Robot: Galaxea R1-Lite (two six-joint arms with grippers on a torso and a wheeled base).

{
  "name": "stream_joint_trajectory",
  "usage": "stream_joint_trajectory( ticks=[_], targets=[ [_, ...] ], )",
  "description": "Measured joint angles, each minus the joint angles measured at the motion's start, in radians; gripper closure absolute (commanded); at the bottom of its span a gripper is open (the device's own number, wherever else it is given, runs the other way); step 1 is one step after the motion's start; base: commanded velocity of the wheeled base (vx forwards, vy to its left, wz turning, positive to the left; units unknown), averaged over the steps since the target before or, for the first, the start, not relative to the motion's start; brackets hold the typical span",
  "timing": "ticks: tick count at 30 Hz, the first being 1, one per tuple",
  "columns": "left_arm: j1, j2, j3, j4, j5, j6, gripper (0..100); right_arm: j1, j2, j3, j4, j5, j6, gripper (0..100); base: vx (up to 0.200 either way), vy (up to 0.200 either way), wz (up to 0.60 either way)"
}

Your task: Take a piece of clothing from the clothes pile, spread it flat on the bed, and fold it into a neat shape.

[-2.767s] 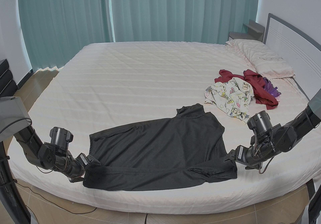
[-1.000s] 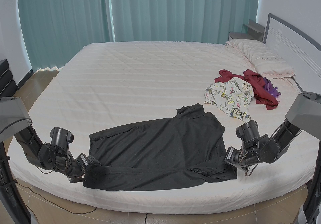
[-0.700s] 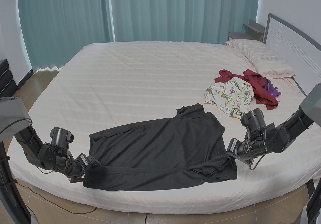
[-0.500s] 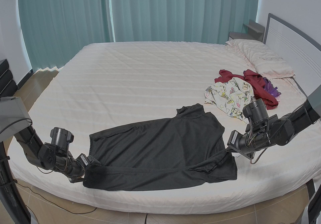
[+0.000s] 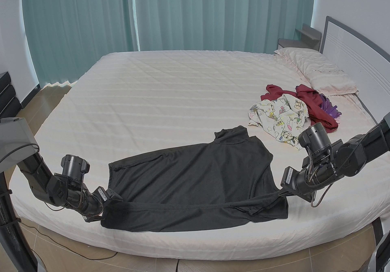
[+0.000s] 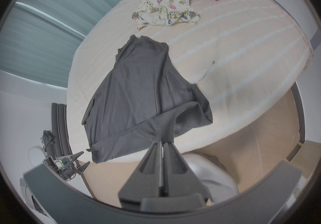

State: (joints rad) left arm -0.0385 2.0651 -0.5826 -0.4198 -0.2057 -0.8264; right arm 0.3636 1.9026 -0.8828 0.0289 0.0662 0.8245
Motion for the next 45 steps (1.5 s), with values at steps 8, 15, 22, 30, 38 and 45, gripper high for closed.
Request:
stream_joint_trajectory(
  ticks=[8,15,22,30,38,45],
  targets=[
    [-0.001,0.001,0.001,0.0,0.0,0.001,0,0.005,-0.017,0.019,0.045,0.017,-0.009,100,0.0,0.0,0.0],
    [-0.001,0.001,0.01,-0.004,0.001,0.005,0,0.018,-0.005,0.065,0.044,0.011,-0.048,0,0.0,0.0,0.0],
    [-0.001,0.003,0.016,-0.04,0.0,0.005,0,0.008,0.019,0.09,0.019,-0.031,-0.085,0,0.0,0.0,0.0],
    [0.003,0.007,0.007,-0.047,0.045,0.005,0,-0.019,0.095,0.098,-0.22,-0.043,-0.116,0,0.0,0.0,0.0],
    [0.01,0.041,-0.083,-0.043,0.099,0.02,0,-0.045,0.217,0.125,-0.413,-0.037,-0.197,0,0.0,0.0,0.0],
    [0.011,0.103,-0.132,-0.042,0.115,0.106,0,-0.066,0.276,0.19,-0.621,-0.032,-0.241,0,0.0,0.0,0.0]
  ],
)
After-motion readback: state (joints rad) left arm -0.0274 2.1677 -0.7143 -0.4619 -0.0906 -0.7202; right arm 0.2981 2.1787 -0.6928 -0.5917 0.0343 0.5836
